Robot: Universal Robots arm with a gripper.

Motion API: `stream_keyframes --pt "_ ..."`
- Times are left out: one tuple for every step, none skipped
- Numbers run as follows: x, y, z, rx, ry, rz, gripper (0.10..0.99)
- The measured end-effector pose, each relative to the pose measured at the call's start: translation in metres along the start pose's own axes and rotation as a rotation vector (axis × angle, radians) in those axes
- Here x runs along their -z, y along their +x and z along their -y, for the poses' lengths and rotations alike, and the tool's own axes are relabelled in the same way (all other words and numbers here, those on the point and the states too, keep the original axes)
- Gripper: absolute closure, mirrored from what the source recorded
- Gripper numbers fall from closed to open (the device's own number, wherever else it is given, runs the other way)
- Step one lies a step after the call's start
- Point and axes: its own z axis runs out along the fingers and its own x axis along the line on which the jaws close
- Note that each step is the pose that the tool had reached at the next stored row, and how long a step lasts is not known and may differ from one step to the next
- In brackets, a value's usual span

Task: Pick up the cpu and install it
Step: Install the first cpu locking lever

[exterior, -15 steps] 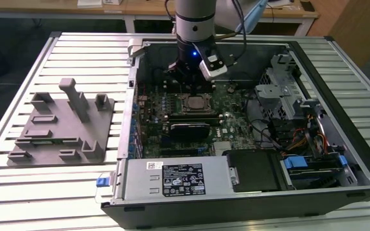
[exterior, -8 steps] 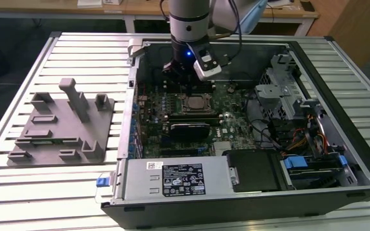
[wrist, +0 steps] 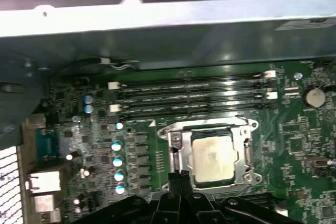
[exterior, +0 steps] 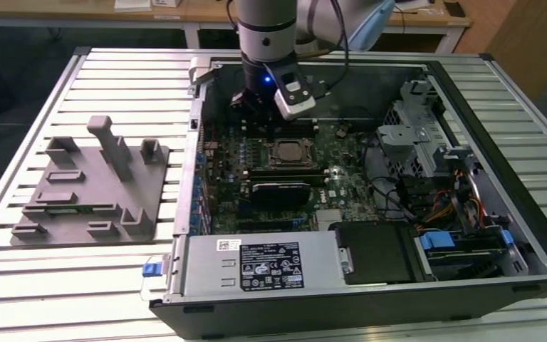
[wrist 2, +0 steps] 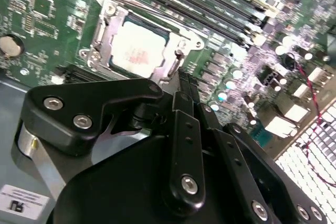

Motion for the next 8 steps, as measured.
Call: stream_keyframes --pt "0.0001 0.0021 0.0002 0.000 0.000 0.0000 0.980" --pt "0.0003 0.0040 0.0004 0.000 0.000 0.0001 0.980" --pt "0.0004 0.0059 0.0007 0.000 0.000 0.0000 0.980" --pt "0.0005 0.0076 0.0009 0.000 0.000 0.0000 0.980" --pt "0.0006 0.0094 0.0011 0.000 0.000 0.0000 0.980" --pt "0.0008 0.0112 0.0013 0.000 0.000 0.0000 0.980" --pt "0.0008 0.0125 0.0015 0.000 0.000 -0.0001 0.980" --pt "0.0008 0.0137 0.0017 0.000 -0.002 -0.0003 0.980"
